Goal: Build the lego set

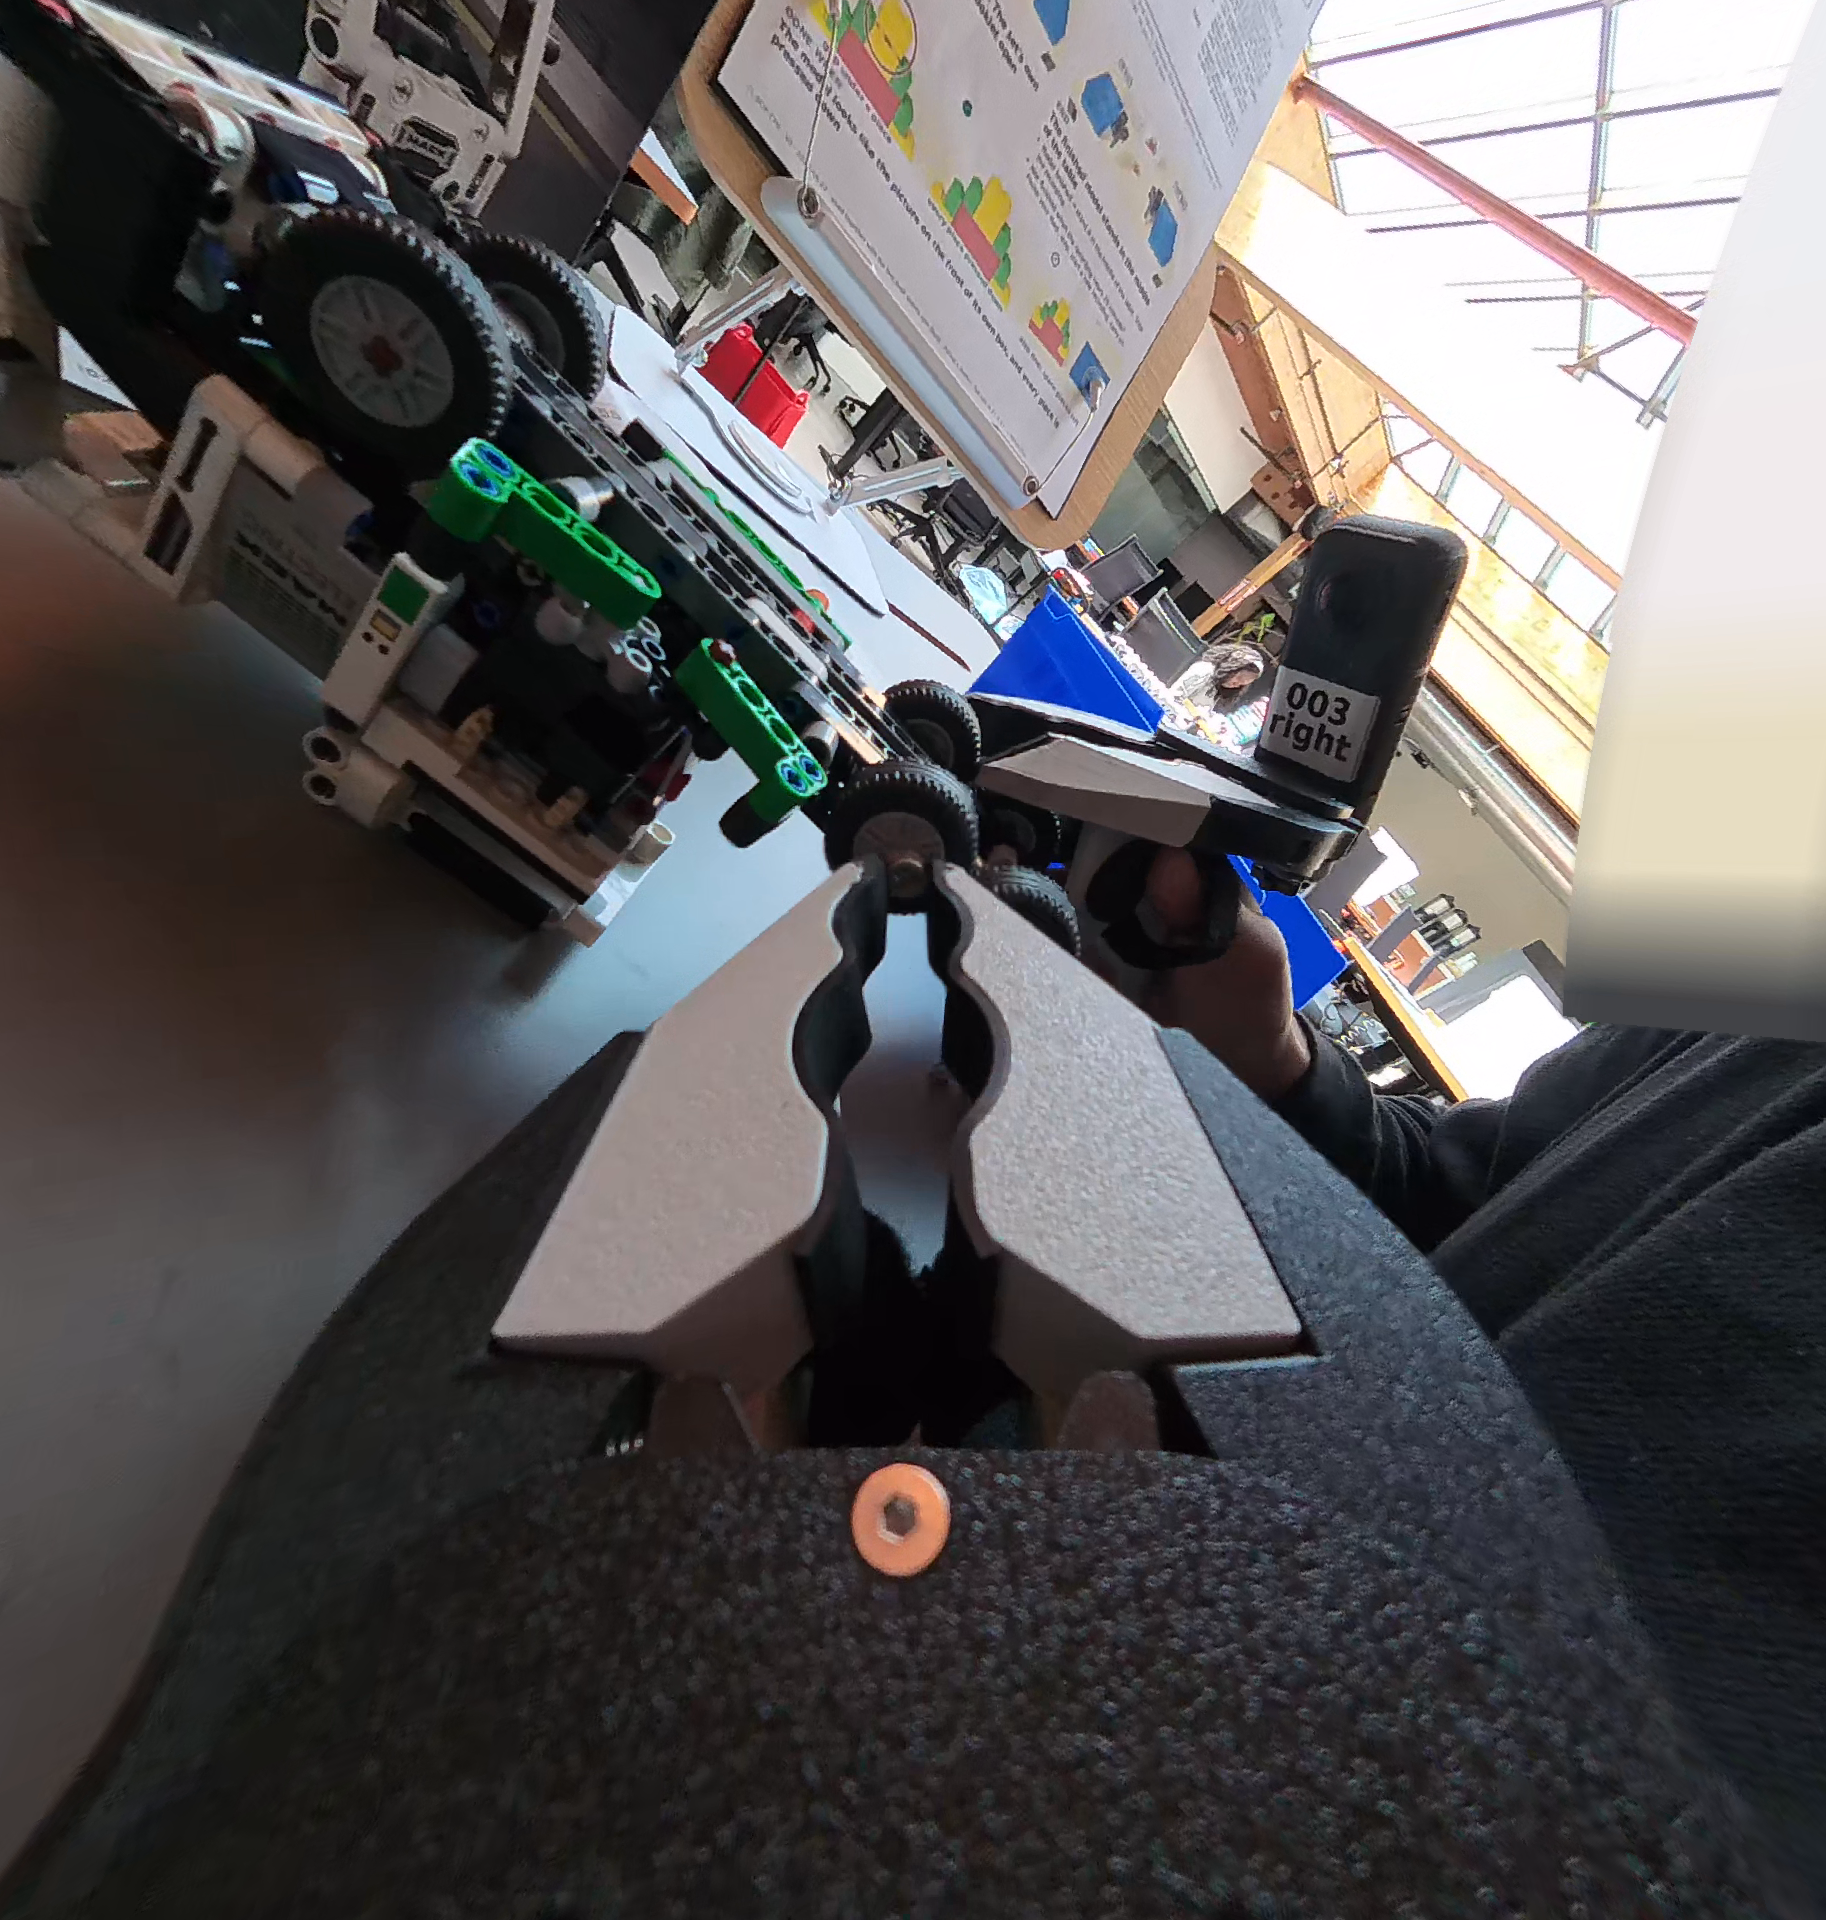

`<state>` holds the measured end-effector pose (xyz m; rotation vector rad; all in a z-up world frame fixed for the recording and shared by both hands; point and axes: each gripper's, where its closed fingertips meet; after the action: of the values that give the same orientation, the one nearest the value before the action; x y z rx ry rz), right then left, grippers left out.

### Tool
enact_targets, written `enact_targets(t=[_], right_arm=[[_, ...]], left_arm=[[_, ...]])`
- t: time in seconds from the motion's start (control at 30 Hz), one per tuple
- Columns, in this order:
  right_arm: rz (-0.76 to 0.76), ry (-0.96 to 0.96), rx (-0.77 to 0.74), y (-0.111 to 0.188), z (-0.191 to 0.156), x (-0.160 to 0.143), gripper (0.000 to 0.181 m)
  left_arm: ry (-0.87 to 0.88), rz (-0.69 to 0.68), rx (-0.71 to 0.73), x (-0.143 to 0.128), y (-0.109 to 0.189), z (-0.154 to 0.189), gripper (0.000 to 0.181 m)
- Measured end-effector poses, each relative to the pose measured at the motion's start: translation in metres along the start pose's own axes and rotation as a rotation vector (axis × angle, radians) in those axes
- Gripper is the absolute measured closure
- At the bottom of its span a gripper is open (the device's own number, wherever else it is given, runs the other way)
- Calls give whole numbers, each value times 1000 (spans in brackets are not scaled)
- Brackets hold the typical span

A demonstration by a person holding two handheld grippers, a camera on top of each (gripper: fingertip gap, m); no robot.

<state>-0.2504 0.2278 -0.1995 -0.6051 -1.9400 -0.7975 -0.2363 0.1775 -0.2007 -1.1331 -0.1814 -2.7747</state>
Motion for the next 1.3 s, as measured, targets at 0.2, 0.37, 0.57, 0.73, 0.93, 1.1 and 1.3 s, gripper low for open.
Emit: enact_targets(t=[0.2,0.37,0.57,0.73,0.93,1.1,1.3], right_arm=[[-5,2,2,0,-1,0,150],[-7,8,-11,0,-1,0,151],[-18,-13,-10,0,-1,-2,156],[-12,-9,-30,1,3,-1,160],[-17,3,-62,2,6,-1,161],[-16,8,-68,1,4,-2,161],[-7,-4,-57,1,4,-1,160]], left_arm=[[1,1,5,0,0,-3,176],[3,-4,-1,0,-1,-3,176],[15,-23,-16,0,1,-4,176],[101,-86,-114,-4,-2,1,176],[83,-95,-105,-3,-5,-1,176],[81,-109,-97,-4,-4,-3,176],[72,-100,-99,-4,-4,-3,176]])
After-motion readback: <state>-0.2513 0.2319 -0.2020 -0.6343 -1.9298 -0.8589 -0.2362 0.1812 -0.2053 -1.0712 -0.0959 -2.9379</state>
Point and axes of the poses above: each gripper's, where its closed fingertips meet, y back along the fingers, x out of its top, z = x × y across the jaws
